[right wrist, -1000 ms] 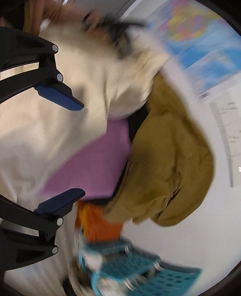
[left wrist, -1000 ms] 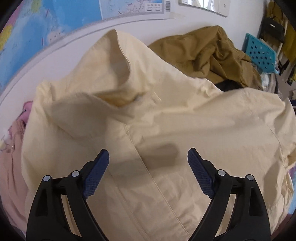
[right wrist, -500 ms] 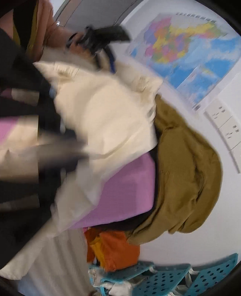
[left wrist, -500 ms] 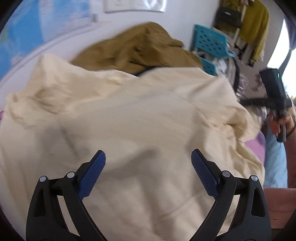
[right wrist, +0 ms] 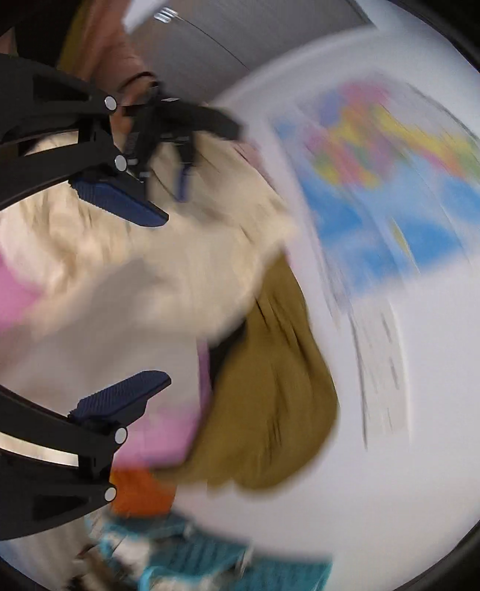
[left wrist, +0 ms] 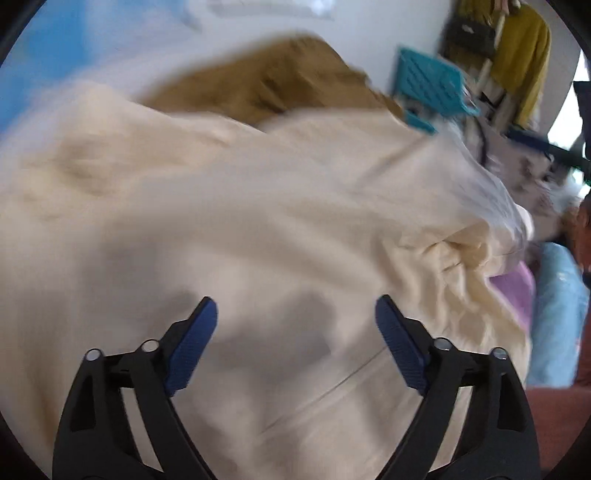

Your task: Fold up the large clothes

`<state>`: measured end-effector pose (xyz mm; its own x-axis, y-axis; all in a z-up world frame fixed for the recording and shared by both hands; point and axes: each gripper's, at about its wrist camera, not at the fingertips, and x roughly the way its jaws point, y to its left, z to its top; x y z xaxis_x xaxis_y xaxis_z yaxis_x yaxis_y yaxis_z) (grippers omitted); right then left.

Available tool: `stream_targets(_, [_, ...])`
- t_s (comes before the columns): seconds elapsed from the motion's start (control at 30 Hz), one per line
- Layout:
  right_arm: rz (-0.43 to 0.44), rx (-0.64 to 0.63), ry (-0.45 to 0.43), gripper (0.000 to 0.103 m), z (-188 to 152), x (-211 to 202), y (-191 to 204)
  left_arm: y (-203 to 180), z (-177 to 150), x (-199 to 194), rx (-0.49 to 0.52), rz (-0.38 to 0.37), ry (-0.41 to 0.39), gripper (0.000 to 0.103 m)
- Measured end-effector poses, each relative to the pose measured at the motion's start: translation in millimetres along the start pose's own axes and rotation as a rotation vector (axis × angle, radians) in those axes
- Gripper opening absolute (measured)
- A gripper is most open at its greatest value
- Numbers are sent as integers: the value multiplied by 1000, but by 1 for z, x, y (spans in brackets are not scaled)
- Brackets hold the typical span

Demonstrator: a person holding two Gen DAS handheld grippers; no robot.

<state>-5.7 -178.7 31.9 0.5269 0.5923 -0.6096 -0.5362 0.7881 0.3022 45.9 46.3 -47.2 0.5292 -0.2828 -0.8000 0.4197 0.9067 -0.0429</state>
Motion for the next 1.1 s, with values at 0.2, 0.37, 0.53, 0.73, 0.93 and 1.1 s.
stream_targets(0.2, [144,-69,129,79,-10,92,61,81,-73,-98,-114,477,-100,92])
stream_targets(0.37, [144,-120,183,79,-19,130,92,121,-131,-117,-162,579,32,94])
stream_targets(0.53, [118,-122,213,79,-19,136,93,126,-149,-105,-120,539,98,57])
stream_targets(0.73, [97,-75,187,79,-12,131,83,193,-122,-164,-276,599,-23,5])
stream_targets(0.93, [115,-19,160,79,-11,128,68,272,-114,-173,-474,590,-15,32])
stream_targets(1.1, [109,52,135,79,-18,110,50,281,-134,-110,-401,837,208,66])
